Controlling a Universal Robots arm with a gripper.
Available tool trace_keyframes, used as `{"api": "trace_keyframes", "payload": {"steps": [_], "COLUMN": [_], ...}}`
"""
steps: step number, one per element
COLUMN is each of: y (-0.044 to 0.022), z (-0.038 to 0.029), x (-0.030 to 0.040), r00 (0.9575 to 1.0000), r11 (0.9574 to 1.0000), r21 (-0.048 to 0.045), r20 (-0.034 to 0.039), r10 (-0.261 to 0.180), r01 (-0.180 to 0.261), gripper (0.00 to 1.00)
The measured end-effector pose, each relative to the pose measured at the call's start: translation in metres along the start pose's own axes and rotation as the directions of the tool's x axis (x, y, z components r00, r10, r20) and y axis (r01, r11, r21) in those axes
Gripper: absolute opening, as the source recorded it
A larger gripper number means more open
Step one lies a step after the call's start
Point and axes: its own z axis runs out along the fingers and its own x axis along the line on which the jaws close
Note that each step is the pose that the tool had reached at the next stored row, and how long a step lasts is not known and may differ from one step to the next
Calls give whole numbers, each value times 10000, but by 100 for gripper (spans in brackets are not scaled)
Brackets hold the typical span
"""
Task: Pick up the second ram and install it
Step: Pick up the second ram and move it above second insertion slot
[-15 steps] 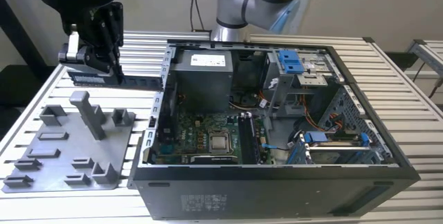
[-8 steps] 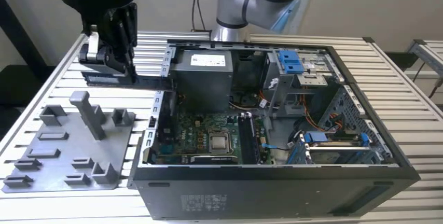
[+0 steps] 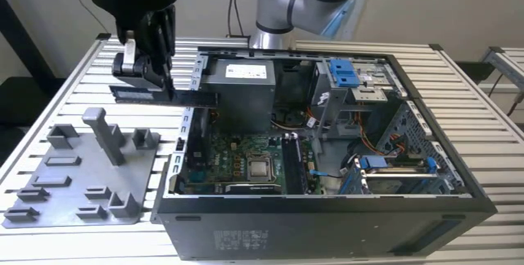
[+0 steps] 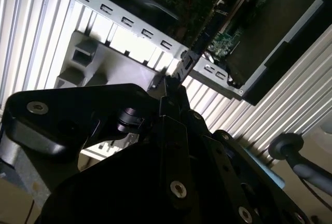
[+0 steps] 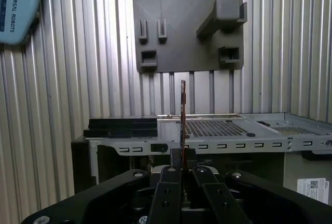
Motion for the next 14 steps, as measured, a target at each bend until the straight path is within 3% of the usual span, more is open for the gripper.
{"api": "trace_keyframes", "payload": {"steps": [5,12,14], "y": [-73,-168,-209], "z": [4,26,28], "x": [-2,-5,-7], "r00": [10000,10000,10000], "r11": [10000,9997,9996], "r21": [53,252,270], "r20": [3,13,13], "r10": [-8,-17,-18], "r01": [8,17,18], "gripper": [14,14,14]}}
